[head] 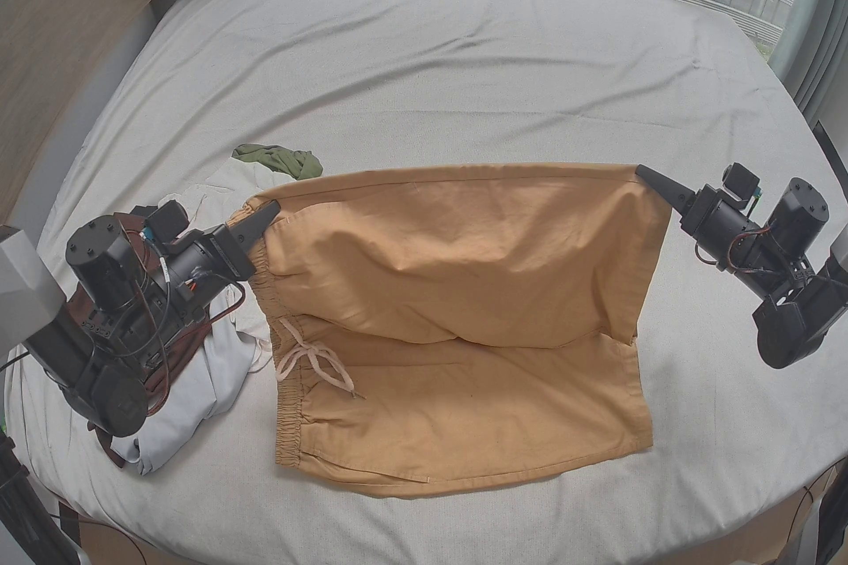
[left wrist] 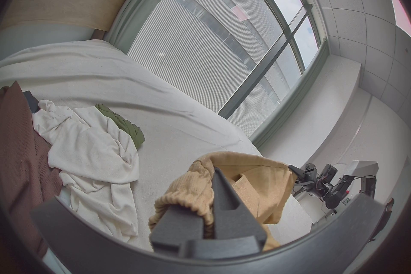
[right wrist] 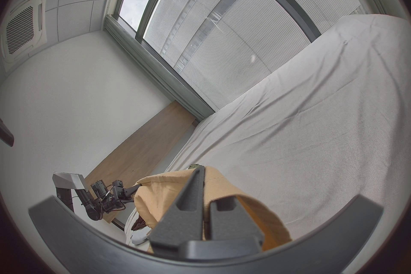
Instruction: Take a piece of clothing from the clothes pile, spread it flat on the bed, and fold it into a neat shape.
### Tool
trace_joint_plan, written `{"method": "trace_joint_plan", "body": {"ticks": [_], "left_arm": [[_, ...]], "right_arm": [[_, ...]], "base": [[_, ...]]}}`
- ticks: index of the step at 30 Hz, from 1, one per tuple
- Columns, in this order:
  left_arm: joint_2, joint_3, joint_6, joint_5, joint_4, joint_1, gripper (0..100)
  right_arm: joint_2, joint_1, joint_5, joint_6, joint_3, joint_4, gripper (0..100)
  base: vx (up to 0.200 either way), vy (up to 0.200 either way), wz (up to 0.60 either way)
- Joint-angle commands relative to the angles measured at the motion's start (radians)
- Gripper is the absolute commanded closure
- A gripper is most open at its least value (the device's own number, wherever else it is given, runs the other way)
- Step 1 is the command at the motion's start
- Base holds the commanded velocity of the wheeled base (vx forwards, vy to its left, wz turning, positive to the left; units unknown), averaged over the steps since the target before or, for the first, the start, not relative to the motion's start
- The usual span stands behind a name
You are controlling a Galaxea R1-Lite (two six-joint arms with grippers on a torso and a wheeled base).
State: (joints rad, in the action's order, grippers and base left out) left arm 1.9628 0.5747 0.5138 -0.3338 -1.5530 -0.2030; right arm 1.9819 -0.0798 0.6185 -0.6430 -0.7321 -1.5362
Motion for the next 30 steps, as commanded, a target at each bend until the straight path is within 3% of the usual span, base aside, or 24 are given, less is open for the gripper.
{"method": "trace_joint_plan", "body": {"ticks": [1, 30], "left_arm": [[0.074, 0.059, 0.003, 0.03, -0.002, 0.005, 100], [0.231, 0.263, 0.022, 0.148, -0.002, 0.02, 100]], "right_arm": [[0.054, 0.003, 0.001, 0.0, -0.053, 0.002, 100], [0.206, 0.018, 0.0, -0.007, -0.426, 0.191, 100]], "base": [[0.0, 0.0, 0.0], [0.0, 0.0, 0.0]]}}
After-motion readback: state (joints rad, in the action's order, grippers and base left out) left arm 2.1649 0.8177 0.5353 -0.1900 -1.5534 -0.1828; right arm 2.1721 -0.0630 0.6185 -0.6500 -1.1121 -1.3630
